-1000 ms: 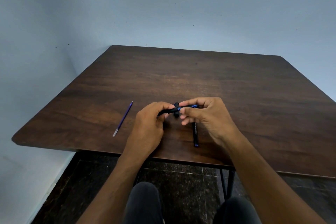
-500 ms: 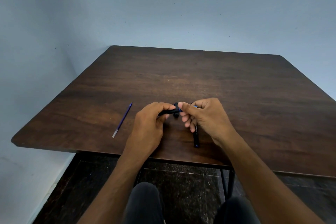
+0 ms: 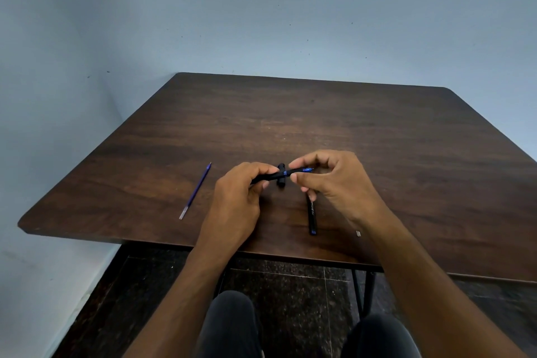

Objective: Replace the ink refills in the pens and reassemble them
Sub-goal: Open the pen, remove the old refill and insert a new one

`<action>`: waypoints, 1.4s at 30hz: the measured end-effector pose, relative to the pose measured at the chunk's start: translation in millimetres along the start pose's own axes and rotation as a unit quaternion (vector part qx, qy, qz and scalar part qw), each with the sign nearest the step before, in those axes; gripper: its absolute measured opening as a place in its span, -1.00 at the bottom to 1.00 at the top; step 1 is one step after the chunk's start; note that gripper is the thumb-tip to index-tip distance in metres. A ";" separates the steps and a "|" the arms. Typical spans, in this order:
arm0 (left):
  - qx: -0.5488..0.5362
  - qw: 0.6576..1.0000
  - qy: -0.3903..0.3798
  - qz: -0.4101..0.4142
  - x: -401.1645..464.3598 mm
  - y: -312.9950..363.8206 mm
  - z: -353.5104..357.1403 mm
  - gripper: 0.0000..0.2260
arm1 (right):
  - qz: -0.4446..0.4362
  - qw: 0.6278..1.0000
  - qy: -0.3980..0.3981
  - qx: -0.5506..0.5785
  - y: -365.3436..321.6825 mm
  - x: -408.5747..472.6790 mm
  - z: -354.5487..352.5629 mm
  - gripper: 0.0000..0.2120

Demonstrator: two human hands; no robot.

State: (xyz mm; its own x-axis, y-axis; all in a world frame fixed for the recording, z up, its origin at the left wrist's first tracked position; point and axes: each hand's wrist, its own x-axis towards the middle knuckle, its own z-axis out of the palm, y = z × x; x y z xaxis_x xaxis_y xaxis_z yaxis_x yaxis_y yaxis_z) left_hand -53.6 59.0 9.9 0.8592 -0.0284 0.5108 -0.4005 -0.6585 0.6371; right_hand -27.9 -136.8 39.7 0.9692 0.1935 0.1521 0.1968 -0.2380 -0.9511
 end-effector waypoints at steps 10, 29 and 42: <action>0.001 1.000 0.010 0.011 -0.8 -0.6 0.4 -0.71 | -0.007 0.996 0.045 -0.080 -5.4 2.0 6.3 -0.65; 0.019 1.000 0.012 0.008 0.2 0.1 1.5 -0.71 | -0.025 0.997 0.021 -0.065 -5.4 -4.3 -1.6 -0.96; 0.009 1.000 0.017 0.015 -1.9 2.1 -1.1 -0.72 | -0.032 0.996 0.047 -0.075 -1.3 -2.2 3.0 -0.71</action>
State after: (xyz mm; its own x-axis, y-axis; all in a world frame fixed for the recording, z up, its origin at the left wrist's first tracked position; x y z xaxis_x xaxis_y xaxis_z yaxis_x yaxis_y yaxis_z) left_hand -56.4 58.5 10.9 0.8350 -0.0226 0.5498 -0.4204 -0.6710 0.6108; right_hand -30.7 -134.0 39.8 0.9620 0.1241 0.2432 0.2723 -0.3690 -0.8886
